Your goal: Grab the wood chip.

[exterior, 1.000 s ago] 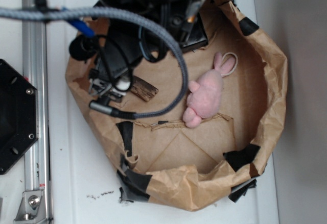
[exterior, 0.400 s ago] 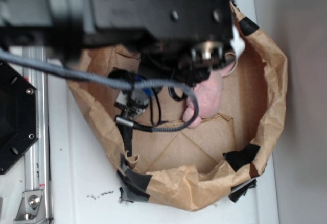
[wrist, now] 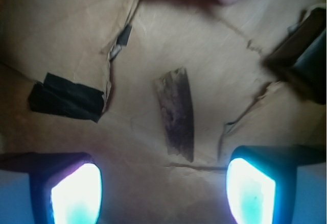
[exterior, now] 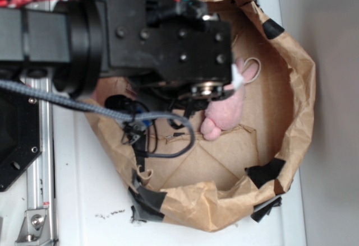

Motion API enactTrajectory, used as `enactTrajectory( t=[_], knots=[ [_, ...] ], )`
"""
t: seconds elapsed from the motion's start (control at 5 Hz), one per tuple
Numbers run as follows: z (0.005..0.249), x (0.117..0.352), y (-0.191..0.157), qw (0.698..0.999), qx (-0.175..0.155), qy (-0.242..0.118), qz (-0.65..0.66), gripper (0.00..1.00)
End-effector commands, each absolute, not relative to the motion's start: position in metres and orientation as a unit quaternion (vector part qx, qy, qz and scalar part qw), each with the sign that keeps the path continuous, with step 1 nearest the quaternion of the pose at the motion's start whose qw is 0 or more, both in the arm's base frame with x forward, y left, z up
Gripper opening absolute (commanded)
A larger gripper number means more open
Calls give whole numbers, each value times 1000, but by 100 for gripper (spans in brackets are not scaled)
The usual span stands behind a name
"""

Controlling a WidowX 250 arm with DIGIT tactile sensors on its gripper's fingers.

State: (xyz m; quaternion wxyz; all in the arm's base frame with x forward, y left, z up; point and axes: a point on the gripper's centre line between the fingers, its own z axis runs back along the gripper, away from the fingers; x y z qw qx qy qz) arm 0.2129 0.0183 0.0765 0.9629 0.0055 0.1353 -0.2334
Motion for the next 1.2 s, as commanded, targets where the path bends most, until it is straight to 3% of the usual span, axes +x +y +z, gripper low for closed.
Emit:
enactTrajectory(
  t=[0.0,0.6,1.0],
  knots=[
    [58,197,15,977,13,64,-204,100],
    [50,208,19,979,10,84,-184,100],
    [45,225,45,980,18,76,-180,100]
  ],
)
